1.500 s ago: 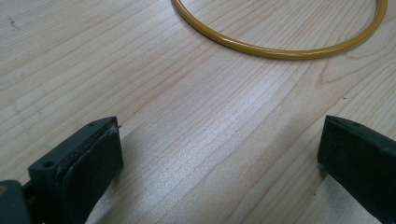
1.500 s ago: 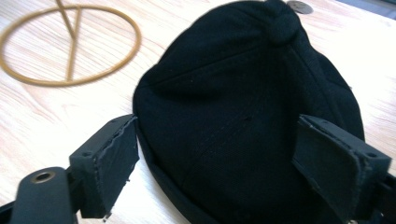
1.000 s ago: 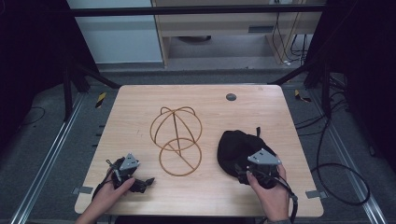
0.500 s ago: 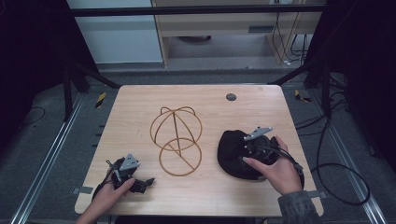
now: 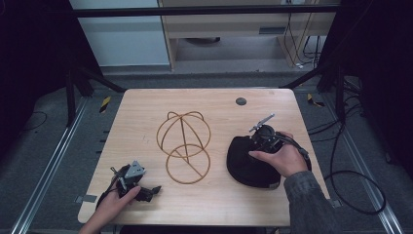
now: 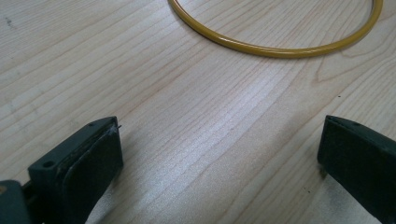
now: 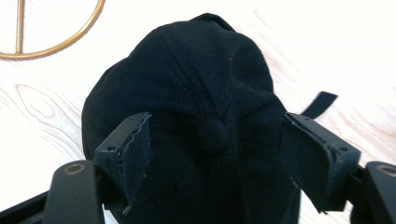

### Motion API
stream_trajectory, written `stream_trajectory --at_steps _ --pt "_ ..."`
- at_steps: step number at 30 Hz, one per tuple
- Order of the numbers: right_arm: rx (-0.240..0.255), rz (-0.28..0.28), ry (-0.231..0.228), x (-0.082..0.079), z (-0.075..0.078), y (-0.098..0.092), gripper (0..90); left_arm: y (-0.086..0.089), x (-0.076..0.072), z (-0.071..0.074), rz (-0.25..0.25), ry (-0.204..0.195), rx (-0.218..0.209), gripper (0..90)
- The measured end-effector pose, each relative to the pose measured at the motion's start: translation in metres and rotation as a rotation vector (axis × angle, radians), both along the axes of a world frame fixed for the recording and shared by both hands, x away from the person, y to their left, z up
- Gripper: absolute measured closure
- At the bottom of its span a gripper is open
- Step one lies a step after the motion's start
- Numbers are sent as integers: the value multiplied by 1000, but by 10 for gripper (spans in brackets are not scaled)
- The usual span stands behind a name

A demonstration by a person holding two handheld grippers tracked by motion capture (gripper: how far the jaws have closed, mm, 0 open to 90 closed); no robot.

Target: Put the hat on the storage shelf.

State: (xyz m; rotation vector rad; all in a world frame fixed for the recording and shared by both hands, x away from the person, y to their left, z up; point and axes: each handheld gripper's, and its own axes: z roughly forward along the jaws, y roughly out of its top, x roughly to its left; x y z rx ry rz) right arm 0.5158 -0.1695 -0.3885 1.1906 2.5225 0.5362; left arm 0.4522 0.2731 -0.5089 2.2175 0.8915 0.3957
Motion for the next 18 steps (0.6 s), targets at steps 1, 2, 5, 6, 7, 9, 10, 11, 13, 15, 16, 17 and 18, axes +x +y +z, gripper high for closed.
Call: stream_trajectory --at_steps 1,2,5,6,7,9,10,11,13,15,16,17,18 --pt "1 4 16 2 -2 1 279 0 0 0 0 0 0 0" --pt "1 4 16 2 -2 1 279 0 0 0 0 0 0 0" --pt "-2 9 37 7 -5 0 358 -1 1 0 -4 0 0 0" --pt "-1 -5 52 8 -6 0 360 -1 1 0 -7 0 2 0" --pt "-1 -6 57 10 -7 -1 388 -1 1 0 -8 0 2 0" --pt "-5 -3 65 11 -10 -1 445 -1 1 0 -8 0 2 0" --pt "-7 6 60 12 -10 -2 478 -1 1 0 -8 0 2 0" --pt "-4 8 63 13 -10 -1 514 -1 1 0 -9 0 2 0" --pt "6 6 77 14 -10 0 591 -2 1 0 -10 0 1 0" --pt "6 26 90 17 -12 -1 703 -3 2 0 -13 0 0 0" --pt "7 29 102 17 -13 -1 743 -4 2 0 -19 0 1 0" --pt "10 37 109 19 -14 -1 768 -5 2 0 -21 0 0 0" --pt "10 37 109 19 -14 -1 768 -5 2 0 -21 0 0 0"
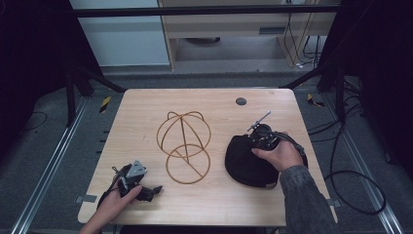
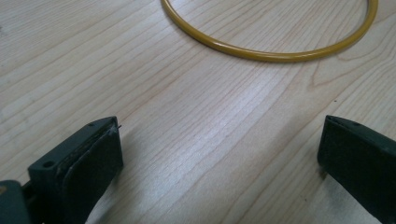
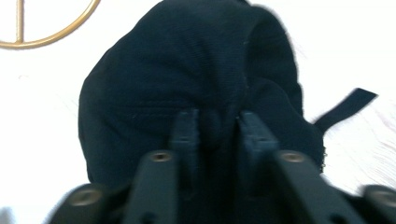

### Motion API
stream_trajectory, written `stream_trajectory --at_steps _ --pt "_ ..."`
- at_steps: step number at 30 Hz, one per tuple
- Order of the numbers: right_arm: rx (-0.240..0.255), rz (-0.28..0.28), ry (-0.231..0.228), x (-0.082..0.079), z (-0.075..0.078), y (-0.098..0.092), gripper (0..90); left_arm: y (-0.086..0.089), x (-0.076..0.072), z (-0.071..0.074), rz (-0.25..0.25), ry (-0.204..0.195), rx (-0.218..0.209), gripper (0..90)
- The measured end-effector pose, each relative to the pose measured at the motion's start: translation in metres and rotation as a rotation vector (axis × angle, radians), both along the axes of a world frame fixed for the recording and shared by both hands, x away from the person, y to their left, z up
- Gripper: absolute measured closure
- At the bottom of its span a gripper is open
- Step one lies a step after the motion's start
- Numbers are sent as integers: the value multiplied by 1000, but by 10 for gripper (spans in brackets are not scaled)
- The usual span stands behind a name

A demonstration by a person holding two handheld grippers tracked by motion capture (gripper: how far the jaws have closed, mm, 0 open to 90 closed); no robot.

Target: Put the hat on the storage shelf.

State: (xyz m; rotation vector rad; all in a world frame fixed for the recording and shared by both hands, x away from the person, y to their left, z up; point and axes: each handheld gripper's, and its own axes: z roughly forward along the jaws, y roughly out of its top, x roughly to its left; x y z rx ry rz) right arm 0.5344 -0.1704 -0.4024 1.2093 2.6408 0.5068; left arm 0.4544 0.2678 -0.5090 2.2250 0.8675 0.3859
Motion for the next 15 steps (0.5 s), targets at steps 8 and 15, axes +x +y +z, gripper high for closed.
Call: stream_trajectory --at_steps 8,15 --pt "86 25 -71 -15 20 -10 779 0 0 0 0 0 0 0" --pt "150 30 -156 -31 39 -18 779 0 0 0 -1 0 1 0"
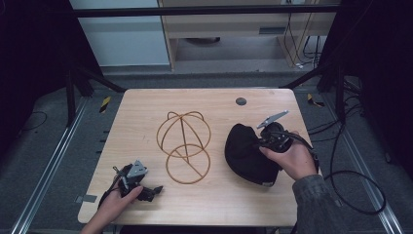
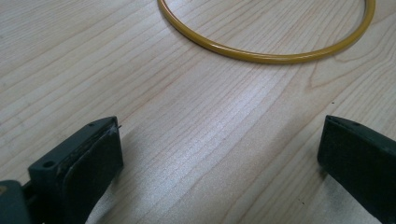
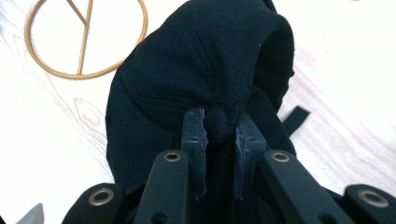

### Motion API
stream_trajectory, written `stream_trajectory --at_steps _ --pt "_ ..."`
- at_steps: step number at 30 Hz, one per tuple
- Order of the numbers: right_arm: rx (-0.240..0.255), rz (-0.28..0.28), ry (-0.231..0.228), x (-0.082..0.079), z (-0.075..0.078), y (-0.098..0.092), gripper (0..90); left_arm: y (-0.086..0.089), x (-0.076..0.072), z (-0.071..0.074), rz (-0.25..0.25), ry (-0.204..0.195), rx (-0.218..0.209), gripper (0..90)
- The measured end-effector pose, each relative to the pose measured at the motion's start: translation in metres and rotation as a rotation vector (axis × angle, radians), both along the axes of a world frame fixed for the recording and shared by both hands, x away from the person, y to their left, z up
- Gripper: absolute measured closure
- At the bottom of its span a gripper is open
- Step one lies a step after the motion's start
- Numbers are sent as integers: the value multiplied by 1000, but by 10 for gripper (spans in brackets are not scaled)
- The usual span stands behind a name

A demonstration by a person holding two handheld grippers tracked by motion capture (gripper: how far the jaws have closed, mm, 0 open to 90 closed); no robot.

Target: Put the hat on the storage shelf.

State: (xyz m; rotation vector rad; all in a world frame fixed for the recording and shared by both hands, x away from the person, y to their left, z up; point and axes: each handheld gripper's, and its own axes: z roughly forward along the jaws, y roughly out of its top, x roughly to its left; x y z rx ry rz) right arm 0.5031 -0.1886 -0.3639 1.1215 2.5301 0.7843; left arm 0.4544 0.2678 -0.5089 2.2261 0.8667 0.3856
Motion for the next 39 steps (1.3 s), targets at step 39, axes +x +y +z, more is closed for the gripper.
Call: stream_trajectory --at_steps 39 --pt "95 -37 -108 -16 45 -13 779 1 2 0 -9 0 1 0"
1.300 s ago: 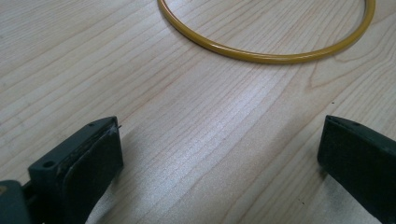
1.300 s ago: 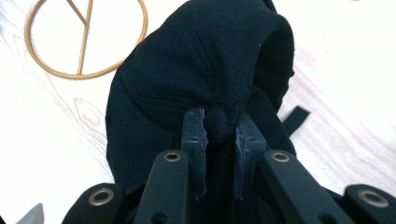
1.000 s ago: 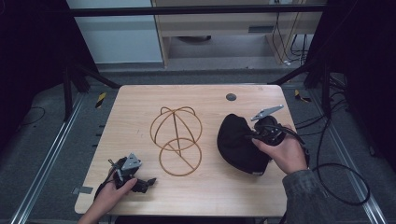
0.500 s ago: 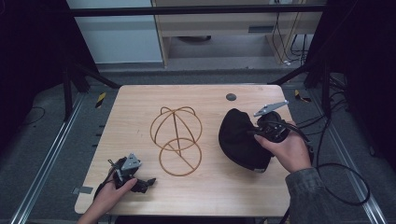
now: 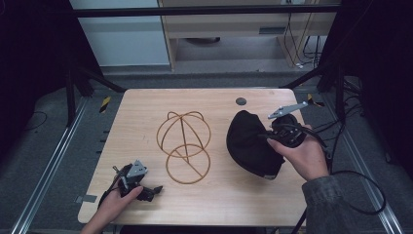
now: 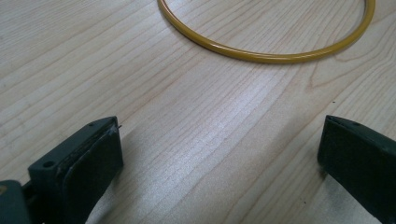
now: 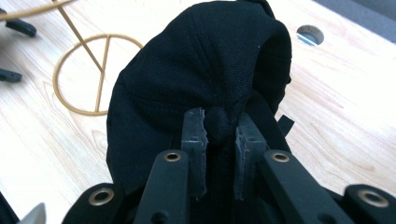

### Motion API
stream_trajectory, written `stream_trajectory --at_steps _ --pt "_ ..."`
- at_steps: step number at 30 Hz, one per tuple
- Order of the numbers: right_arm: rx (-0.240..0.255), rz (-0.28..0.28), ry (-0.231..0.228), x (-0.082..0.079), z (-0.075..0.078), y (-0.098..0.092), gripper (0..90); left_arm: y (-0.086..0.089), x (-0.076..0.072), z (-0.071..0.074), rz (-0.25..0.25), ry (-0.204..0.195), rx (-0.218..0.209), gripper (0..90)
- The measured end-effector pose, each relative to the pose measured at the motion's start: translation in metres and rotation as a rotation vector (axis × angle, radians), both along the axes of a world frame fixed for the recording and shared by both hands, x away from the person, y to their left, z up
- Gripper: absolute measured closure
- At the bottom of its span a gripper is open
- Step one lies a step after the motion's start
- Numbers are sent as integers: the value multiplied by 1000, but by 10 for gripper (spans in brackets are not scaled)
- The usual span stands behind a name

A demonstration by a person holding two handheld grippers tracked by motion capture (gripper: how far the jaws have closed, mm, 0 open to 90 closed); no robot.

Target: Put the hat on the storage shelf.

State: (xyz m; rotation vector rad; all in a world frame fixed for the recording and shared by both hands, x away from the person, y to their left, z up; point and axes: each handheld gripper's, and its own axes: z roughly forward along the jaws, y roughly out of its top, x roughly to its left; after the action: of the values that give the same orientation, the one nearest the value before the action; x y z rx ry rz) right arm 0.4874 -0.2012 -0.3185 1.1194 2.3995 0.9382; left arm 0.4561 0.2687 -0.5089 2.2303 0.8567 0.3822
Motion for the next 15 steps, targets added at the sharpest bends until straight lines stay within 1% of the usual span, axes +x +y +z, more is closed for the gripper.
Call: stream_trajectory --at_steps 5,6,7,10,11,15 --pt "34 12 -22 -5 20 2 779 0 0 0 1 -1 0 0" --pt "34 12 -22 -5 20 2 779 0 0 0 1 -1 0 0" --pt "29 18 -43 -7 29 6 779 0 2 0 -6 0 -3 0" --pt "35 23 -61 -9 38 9 779 2 4 0 -8 0 -3 0" --pt "35 23 -61 -9 38 9 779 2 4 0 -8 0 -3 0" --pt "37 32 -87 -11 52 12 778 1 4 0 -4 -1 -7 0"
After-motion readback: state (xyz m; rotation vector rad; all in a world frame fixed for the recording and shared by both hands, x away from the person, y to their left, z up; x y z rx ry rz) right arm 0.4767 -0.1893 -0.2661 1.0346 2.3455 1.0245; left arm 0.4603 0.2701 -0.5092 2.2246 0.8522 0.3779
